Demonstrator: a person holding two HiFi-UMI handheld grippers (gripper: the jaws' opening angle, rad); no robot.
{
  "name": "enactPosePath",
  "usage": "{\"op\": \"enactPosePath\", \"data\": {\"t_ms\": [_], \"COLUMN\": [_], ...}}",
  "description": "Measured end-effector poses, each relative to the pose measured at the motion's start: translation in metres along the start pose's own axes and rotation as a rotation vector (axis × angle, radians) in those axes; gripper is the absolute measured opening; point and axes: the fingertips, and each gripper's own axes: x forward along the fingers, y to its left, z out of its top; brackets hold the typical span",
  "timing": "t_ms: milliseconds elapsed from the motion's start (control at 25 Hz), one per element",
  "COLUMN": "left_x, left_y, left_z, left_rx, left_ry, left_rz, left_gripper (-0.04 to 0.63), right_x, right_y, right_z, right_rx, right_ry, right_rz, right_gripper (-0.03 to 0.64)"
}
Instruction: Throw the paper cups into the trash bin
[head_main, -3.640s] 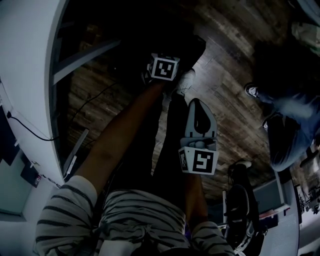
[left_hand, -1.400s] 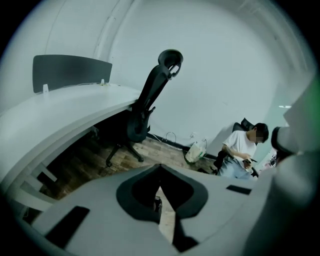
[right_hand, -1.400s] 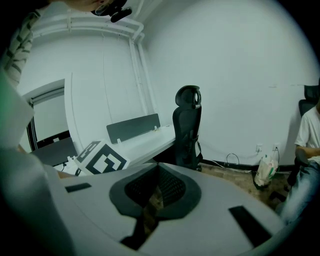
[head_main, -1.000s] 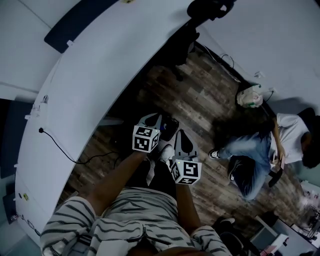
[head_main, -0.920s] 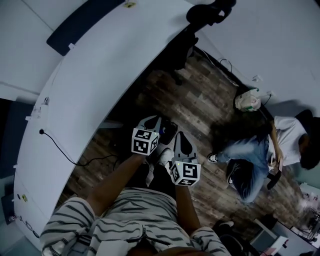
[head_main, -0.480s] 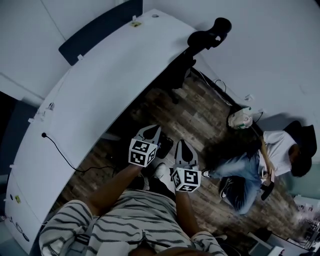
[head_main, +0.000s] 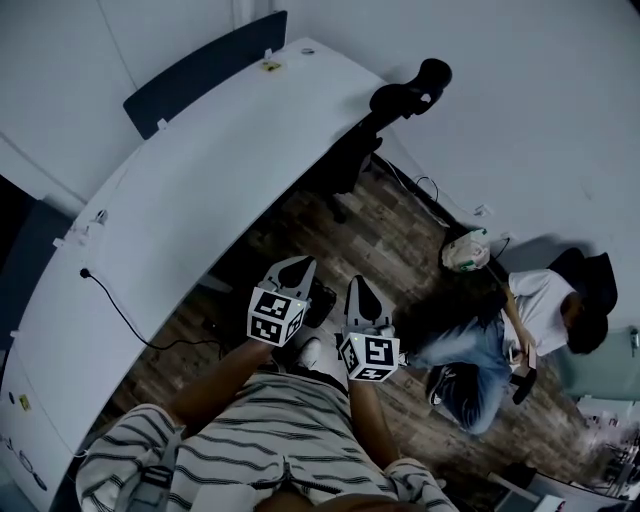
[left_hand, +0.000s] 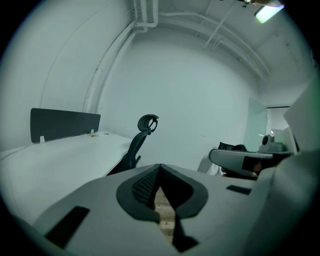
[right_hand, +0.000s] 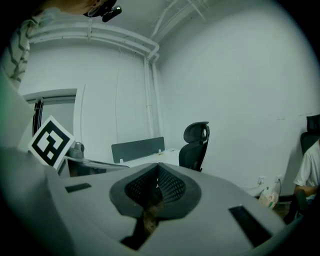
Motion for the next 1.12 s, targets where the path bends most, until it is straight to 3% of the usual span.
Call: {"op": "enactPosePath", "data": {"t_ms": [400,1120], "left_x": [-0.022,-0.026], "left_y": [-0.008,-0.026], "left_z": [0.029,0.044], "left_rx": [0.043,0.087], "left_ry": [-0.072,-0.147], "left_rz": [-0.020,-0.024], "left_gripper": [0.023,0.023], "right_x": [0.005,-0.001], "right_y": [0.007,-0.005], "right_z": [0.028,0.040], "right_rx": [-0.028,-0.035], "right_ry": [-0.067,-0.119], "right_rz": [0.022,0.035], "right_gripper": [0.011,0.011]}}
